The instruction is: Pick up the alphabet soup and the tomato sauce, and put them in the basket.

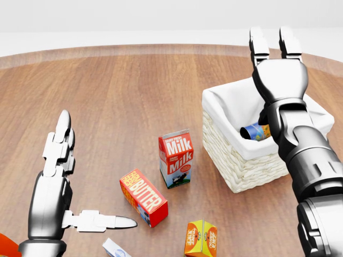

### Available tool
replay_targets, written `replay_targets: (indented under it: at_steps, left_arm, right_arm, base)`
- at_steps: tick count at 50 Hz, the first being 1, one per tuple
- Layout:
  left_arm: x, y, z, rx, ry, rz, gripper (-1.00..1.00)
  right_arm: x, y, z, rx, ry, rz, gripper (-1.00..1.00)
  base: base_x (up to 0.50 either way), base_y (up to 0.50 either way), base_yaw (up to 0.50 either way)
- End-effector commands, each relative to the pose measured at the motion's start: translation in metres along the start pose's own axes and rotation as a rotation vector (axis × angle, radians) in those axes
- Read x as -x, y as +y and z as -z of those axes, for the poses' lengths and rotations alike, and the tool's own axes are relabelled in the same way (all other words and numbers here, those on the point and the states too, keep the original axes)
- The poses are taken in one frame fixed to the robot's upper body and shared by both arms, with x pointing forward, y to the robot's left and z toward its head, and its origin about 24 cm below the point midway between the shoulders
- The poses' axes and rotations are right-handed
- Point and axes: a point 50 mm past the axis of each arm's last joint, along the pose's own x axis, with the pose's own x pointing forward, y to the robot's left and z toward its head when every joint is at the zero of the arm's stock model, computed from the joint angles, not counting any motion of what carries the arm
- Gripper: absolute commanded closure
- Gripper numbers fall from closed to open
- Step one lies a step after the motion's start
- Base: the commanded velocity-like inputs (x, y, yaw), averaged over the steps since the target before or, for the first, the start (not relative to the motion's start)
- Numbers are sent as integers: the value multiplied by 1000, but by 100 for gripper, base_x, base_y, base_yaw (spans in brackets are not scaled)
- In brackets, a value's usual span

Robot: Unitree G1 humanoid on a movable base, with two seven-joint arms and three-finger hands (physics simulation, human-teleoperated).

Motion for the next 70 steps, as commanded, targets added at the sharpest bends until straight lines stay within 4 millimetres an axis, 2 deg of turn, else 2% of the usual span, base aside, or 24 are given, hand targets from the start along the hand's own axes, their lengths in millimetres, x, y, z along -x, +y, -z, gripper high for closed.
replay_targets:
  at_steps: [1, 10, 12, 21, 31, 46, 56, 61, 70]
  left_arm:
    - [1, 1, -2, -7, -9, -13, -100]
    - [0, 2, -3, -9, -11, -14, -100]
    - [0, 2, -3, -9, -14, -14, -100]
    - [-1, 2, -2, -8, -10, -14, -100]
    - [0, 2, -2, -7, -9, -13, -100]
    - [1, 1, -1, -7, -3, -12, -100]
    - [1, 1, -2, -6, -8, -12, -100]
    - [1, 2, -1, -6, -3, -13, -100]
    - [0, 2, 0, -7, -1, -12, -100]
  right_arm:
    - [-2, -7, 10, -19, 36, 23, -100]
    - [-4, -12, 17, -84, 85, 50, -100]
    - [-4, -14, 19, -156, 126, 66, -100]
    - [-8, -19, 15, -241, 146, 98, -100]
    - [-1, -10, 19, -277, 173, 82, -100]
    - [0, -23, 13, -391, 156, 200, -100]
    - [9, -33, 4, -531, 115, 252, -100]
    - [18, -41, -1, -710, 74, 233, -100]
    - [34, -49, -10, -798, -1, 247, -100]
  base:
    - [0, 0, 0]
    - [0, 0, 0]
    - [0, 0, 0]
    - [0, 0, 0]
    - [0, 0, 0]
    - [0, 0, 0]
    - [0, 0, 0]
    - [0, 0, 0]
    - [0, 0, 0]
